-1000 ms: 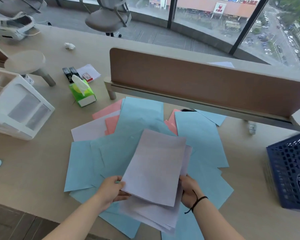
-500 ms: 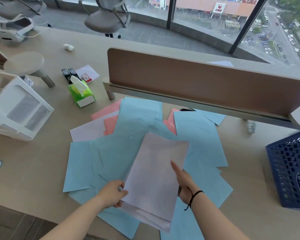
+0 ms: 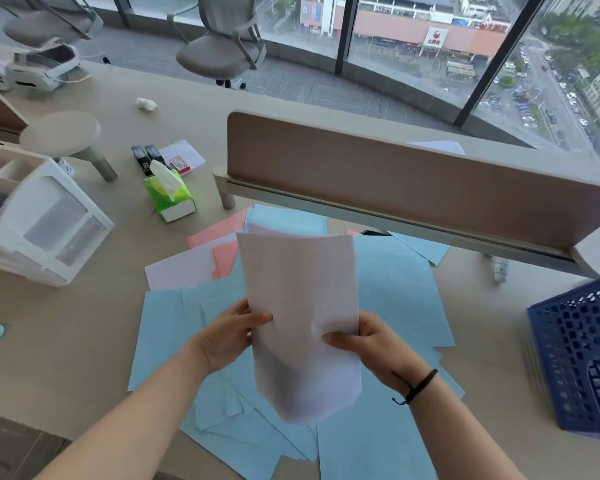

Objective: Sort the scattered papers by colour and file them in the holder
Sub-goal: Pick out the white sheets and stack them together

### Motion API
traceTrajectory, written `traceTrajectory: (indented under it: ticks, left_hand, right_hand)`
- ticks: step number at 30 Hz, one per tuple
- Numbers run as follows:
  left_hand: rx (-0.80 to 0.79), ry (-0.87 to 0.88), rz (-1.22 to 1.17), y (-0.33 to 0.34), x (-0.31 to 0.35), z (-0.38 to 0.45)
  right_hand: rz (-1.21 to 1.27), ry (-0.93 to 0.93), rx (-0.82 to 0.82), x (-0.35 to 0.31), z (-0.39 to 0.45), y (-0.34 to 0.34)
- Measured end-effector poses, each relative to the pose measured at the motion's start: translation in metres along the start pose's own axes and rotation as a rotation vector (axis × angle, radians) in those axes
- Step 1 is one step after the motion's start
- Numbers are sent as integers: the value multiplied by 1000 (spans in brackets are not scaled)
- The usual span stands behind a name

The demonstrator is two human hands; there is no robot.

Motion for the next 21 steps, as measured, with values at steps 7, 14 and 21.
traceTrajectory:
  ticks: [7,14,21]
  left_hand:
    - [96,385,167,-10,75,-9]
    - [150,355,497,-19,55,-15]
    - [179,367,426,-22,56,-8]
  right_hand:
    - [156,-166,202,-20,-4,-19]
    - [121,-97,396,16,9,-9]
    - [192,-110,455,14,21,-3]
Point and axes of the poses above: each hand's wrist, its own z-axis towards the middle knuckle, its own y-axis out of the palm, x = y × z, the point moved 8 cm from there along z, towards the middle knuckle, and after that the axes turned 13 degrees about y, right-handed, at the moved point
